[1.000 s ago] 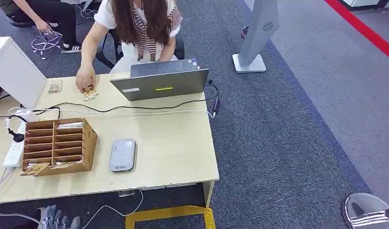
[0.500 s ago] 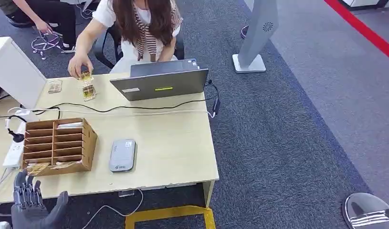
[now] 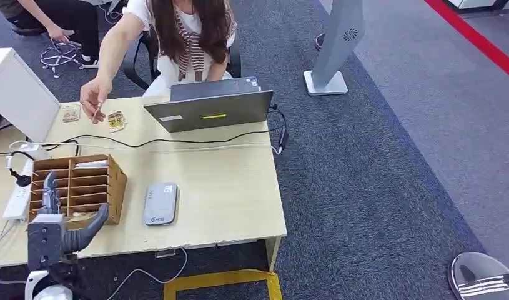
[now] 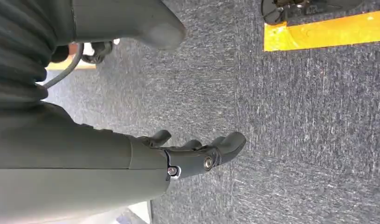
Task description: Pass the card to the sensor for recognition and then transmit it.
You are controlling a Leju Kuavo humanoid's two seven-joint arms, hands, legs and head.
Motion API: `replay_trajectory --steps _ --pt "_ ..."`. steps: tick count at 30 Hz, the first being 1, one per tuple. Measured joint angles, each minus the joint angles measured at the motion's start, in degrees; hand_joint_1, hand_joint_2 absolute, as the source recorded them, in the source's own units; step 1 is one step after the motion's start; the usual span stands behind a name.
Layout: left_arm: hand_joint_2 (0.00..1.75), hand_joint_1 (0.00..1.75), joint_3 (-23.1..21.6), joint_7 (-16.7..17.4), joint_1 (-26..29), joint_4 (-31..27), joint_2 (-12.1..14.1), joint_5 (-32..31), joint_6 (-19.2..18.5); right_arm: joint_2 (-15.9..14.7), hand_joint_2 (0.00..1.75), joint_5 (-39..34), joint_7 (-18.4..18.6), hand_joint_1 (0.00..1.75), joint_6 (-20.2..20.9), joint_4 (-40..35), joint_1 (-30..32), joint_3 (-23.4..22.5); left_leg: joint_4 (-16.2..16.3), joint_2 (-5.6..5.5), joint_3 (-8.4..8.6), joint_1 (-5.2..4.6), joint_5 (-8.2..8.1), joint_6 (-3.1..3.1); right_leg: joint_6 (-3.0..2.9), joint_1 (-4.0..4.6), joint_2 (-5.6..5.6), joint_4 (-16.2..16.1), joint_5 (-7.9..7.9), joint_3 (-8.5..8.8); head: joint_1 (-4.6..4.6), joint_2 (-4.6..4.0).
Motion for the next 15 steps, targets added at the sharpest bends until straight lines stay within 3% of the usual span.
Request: replay_trajectory --steps 15 --pt "1.75 0.00 -4.8 9.9 -17.5 15.7 3.4 -18.7 4.6 0.0 1.75 4.2 1.9 0.00 1.9 0.2 -0.3 2.4 0.0 0.01 0.00 0.00 0.01 -0.01 0.00 0.00 0.04 0.0 0.01 -0.01 0.00 0.00"
